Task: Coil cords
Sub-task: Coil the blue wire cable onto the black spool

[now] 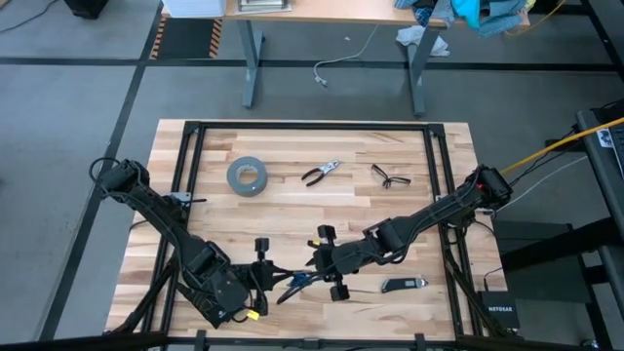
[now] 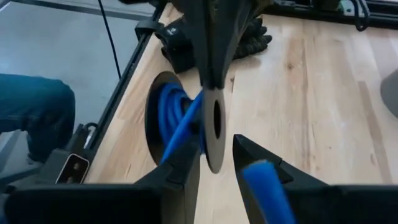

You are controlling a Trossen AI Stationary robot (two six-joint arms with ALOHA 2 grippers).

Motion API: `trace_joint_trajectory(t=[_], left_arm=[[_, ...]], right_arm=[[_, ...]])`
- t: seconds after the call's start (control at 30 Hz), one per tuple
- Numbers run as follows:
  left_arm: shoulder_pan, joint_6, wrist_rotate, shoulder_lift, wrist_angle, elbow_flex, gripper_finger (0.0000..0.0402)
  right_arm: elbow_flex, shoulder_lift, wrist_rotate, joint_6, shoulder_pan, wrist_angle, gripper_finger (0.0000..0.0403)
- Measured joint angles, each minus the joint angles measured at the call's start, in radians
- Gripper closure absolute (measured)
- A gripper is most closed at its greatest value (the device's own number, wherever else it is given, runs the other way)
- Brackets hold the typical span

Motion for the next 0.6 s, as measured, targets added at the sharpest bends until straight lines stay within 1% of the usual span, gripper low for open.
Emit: trace_joint_trajectory(t=[0.27, 0.43, 0.5, 0.6], left_arm=[[0.0, 0.03, 0.003, 0.0, 0.036, 0.0, 0.0401], [0.0, 0.033, 0.003, 0.0, 0.039, 0.0, 0.0401], [0.0, 0.035, 0.003, 0.0, 0.039, 0.0, 0.0401], [0.0, 0.035, 0.002, 0.0, 0.038, 0.0, 0.0401]], right_arm=[[-0.001, 0.015, -0.007, -0.02, 0.0, 0.06, 0.0304], [-0.001, 0.015, -0.001, -0.02, 0.0, 0.06, 0.0305], [-0.001, 0.015, 0.0, -0.02, 0.0, 0.059, 0.0316], [-0.001, 0.015, -0.007, -0.022, 0.0, 0.056, 0.0359]])
